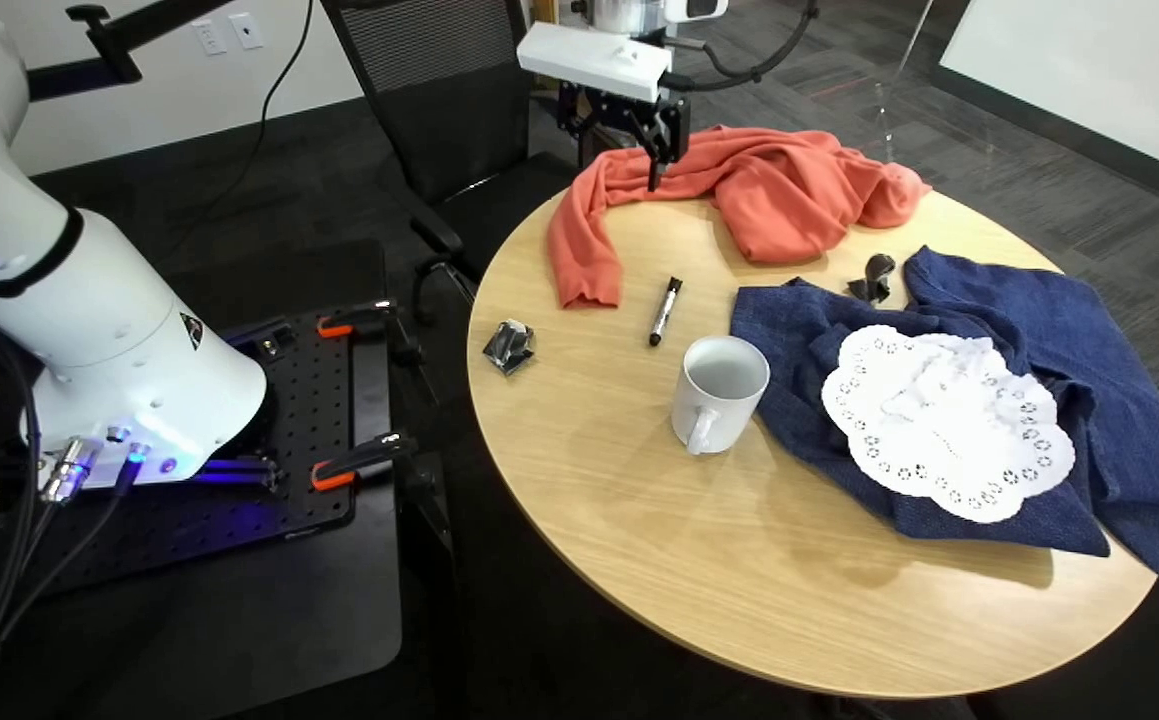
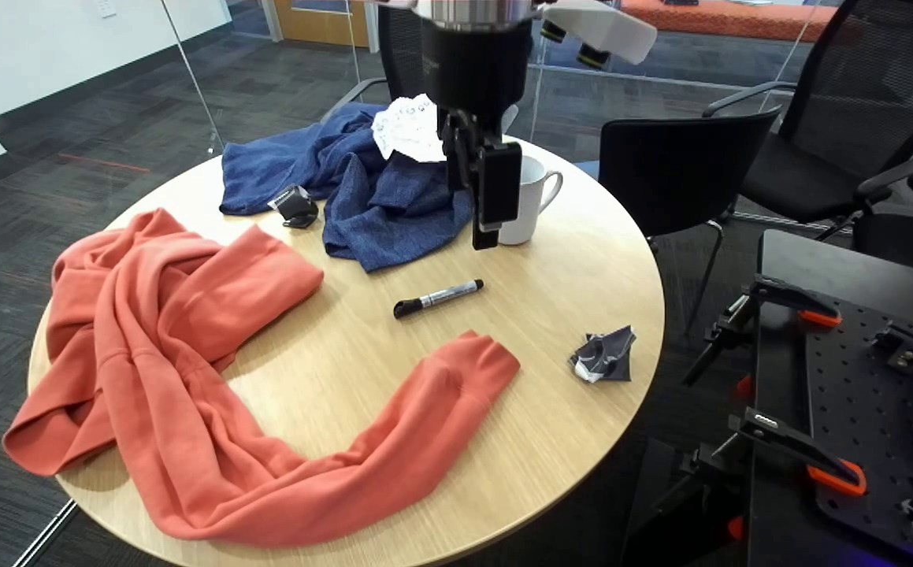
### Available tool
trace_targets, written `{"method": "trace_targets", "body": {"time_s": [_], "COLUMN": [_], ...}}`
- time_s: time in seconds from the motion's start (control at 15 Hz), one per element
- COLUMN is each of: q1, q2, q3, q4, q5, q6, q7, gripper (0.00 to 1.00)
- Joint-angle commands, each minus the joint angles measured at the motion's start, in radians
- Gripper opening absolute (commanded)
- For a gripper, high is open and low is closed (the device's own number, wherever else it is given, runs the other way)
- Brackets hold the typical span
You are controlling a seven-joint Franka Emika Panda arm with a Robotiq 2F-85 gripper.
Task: Put the marker in the mug
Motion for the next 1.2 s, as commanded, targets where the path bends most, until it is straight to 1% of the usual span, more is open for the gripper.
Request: {"method": "trace_targets", "body": {"time_s": [0.0, 0.13, 0.27, 0.67, 0.93, 1.13], "q1": [-0.036, -0.053, -0.074, -0.125, -0.141, -0.142], "q2": [0.115, 0.172, 0.224, 0.336, 0.391, 0.427], "q3": [0.011, 0.016, 0.028, 0.079, 0.095, 0.093], "q4": [0.058, 0.091, 0.129, 0.207, 0.238, 0.264], "q5": [-0.078, -0.094, -0.085, -0.072, -0.082, -0.084], "q6": [0.079, 0.093, 0.09, 0.08, 0.085, 0.094], "q7": [0.008, 0.006, -0.01, -0.044, -0.074, -0.073], "gripper": [1.0, 1.0, 1.0, 1.0, 1.0, 1.0]}}
